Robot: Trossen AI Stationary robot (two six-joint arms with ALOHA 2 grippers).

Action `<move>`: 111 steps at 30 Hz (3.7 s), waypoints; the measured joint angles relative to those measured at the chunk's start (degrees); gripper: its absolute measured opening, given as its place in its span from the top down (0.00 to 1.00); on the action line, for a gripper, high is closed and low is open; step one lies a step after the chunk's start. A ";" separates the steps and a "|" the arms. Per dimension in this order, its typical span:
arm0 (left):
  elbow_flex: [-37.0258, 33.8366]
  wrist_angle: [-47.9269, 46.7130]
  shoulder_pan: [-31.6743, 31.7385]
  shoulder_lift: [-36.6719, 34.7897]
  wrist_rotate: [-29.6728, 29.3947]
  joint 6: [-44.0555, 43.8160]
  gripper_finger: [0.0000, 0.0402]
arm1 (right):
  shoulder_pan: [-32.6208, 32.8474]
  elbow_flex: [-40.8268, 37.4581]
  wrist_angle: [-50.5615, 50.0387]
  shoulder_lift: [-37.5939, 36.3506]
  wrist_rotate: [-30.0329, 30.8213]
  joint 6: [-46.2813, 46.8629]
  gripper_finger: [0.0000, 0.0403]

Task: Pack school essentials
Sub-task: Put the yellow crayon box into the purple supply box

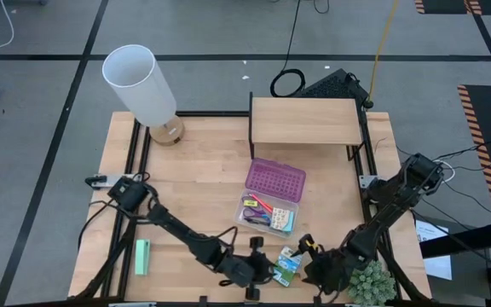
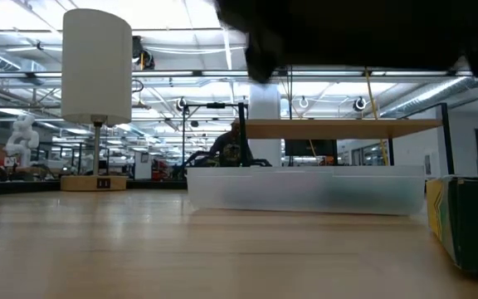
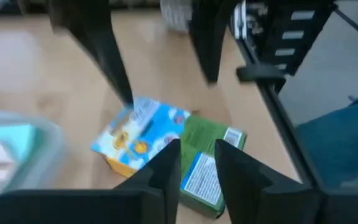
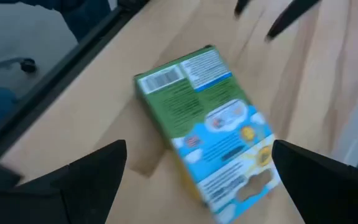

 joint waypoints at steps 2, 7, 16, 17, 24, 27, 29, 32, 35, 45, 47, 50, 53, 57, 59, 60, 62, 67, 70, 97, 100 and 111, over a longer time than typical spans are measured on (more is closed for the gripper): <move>0.07 0.32 0.63 1.43 2.28 -0.48 0.77 | 1.05 0.00 -0.25 0.00 0.59 2.05 0.01; 0.13 2.85 1.88 3.10 4.22 0.02 0.83 | 3.19 0.00 -0.42 0.00 4.20 4.13 0.01; 0.11 3.08 3.52 5.06 5.28 0.88 0.90 | 3.68 0.00 -0.43 0.00 6.14 3.73 0.01; 0.05 2.70 3.60 5.26 5.40 0.85 0.91 | 3.68 0.00 -0.46 0.00 6.16 3.50 0.01; 0.12 0.98 3.69 5.65 5.16 0.14 0.91 | 3.68 -0.02 -1.74 0.00 6.33 3.27 0.01; 0.16 -0.51 3.69 5.63 5.07 -0.83 0.91 | 3.68 -0.04 -2.21 0.00 7.13 2.81 0.01; 0.16 -0.62 3.69 5.60 5.05 -0.78 0.91 | 3.68 -0.06 -3.12 0.00 8.80 1.85 0.01; 0.16 -1.06 3.69 5.60 5.01 -1.49 0.91 | 3.68 -0.41 -3.06 0.00 10.88 -0.30 0.01; 0.16 -2.00 3.69 5.60 4.82 -1.99 0.91 | 3.68 -0.85 -2.98 0.03 12.01 -2.46 0.01; 0.16 -2.52 3.30 5.56 3.39 -3.32 0.91 | 3.51 -2.16 -2.43 0.33 12.10 -2.99 0.01; 0.16 -2.67 3.28 5.56 3.20 -3.45 0.91 | 3.51 -2.16 -2.33 0.33 12.10 -2.88 0.01; 0.13 -2.95 3.24 5.56 3.06 -3.47 0.91 | 3.51 -2.16 -2.02 0.33 12.06 -2.93 0.01; 0.16 -3.57 3.21 5.56 3.00 -3.73 0.91 | 3.51 -2.16 -1.85 0.33 11.96 -2.95 0.01; 0.13 -3.66 2.98 5.56 2.70 -3.84 0.91 | 3.51 -2.16 -1.26 0.33 11.89 -2.96 0.01; 0.10 -3.98 2.55 5.43 1.56 -3.73 0.91 | 3.51 -2.15 -0.96 0.33 11.89 -3.01 0.01; 0.09 -4.19 2.43 5.39 1.17 -3.66 0.91 | 3.51 -2.14 -0.95 0.33 11.89 -3.39 0.01; 0.09 -4.41 2.32 5.39 0.71 -3.66 0.91 | 3.51 -2.14 -0.96 0.33 11.90 -4.74 0.01; 0.09 -5.47 2.29 5.30 0.49 -4.49 0.91 | 2.72 -2.10 0.34 2.26 12.06 -9.10 0.01; -0.49 -5.10 2.28 5.25 0.37 -4.80 0.91 | 1.88 -2.10 2.33 4.82 11.77 -11.45 0.01; -1.59 -4.97 1.79 5.21 -0.28 -6.84 0.91 | 0.47 -2.05 5.14 7.65 17.83 -38.65 0.07; -1.59 -5.00 1.79 5.21 -0.28 -6.85 0.91 | 0.47 -2.05 5.49 7.65 18.33 -43.98 0.07; -1.64 -6.20 1.77 5.19 -0.68 -8.00 0.91 | 0.45 -2.21 10.67 7.75 20.88 -51.77 0.07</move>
